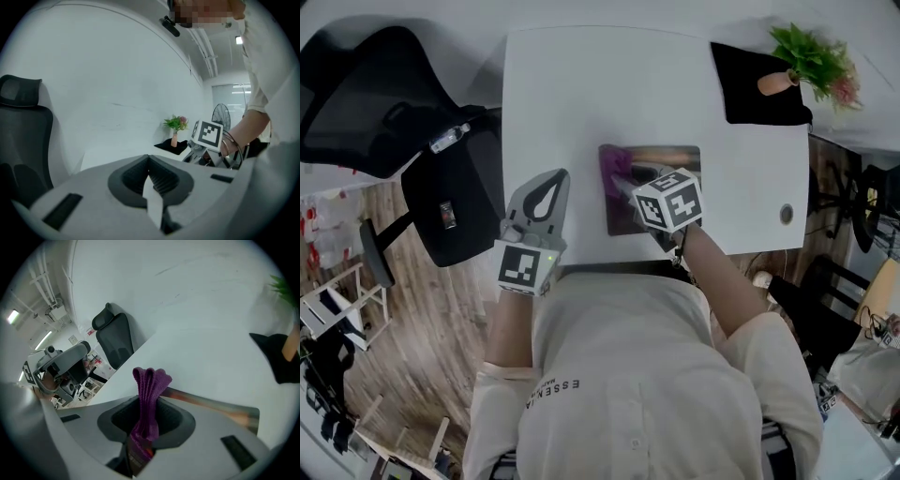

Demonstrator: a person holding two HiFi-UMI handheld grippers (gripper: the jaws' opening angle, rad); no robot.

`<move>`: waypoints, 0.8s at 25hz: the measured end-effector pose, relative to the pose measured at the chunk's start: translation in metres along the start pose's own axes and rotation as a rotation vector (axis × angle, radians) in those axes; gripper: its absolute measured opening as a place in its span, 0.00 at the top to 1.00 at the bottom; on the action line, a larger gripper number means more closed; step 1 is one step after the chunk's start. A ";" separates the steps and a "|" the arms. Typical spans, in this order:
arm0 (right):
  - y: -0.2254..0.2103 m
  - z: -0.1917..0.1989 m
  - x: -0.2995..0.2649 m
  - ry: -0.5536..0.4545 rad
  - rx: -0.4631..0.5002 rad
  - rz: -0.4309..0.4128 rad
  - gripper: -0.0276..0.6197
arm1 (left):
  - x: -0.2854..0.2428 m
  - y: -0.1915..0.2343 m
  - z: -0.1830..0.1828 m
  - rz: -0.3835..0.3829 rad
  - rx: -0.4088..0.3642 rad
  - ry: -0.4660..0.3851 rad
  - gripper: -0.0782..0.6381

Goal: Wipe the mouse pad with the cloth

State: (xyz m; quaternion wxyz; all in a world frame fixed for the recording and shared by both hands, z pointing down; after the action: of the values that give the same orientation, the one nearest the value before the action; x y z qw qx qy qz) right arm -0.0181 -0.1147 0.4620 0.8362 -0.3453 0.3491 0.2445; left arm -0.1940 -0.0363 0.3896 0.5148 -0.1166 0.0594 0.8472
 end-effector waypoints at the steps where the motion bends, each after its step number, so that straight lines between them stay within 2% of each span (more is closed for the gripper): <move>1: -0.002 -0.001 -0.004 0.010 -0.002 -0.003 0.80 | -0.002 0.000 0.003 -0.001 0.003 0.007 0.89; 5: -0.012 -0.004 -0.015 0.042 -0.023 0.004 0.80 | -0.005 -0.002 0.008 -0.019 0.039 0.046 0.89; 9: -0.016 -0.004 -0.019 0.075 -0.002 0.035 0.80 | -0.005 -0.008 0.005 -0.041 0.068 0.053 0.89; 13: -0.022 -0.002 -0.019 0.083 -0.004 0.048 0.80 | -0.007 -0.011 0.005 -0.035 0.011 0.041 0.89; 17: -0.029 0.002 -0.011 0.084 -0.018 0.049 0.80 | -0.009 -0.019 -0.003 -0.051 0.032 0.051 0.89; 20: -0.038 0.007 -0.003 0.089 -0.032 0.054 0.80 | -0.014 -0.025 -0.006 -0.041 -0.002 0.047 0.89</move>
State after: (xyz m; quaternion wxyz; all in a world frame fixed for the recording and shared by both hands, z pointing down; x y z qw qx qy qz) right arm 0.0080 -0.1344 0.4832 0.8072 -0.3598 0.3911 0.2569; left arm -0.1652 -0.0379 0.3880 0.5306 -0.1382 0.0684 0.8335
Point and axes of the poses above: the fingertips, and each gripper's own axes: x backward along the fingers, y to its left, z out of its underside, the point moved 8 cm from there along x, backward along the fingers, and after that the axes turned 4 degrees about -x, right-handed, at the moved point
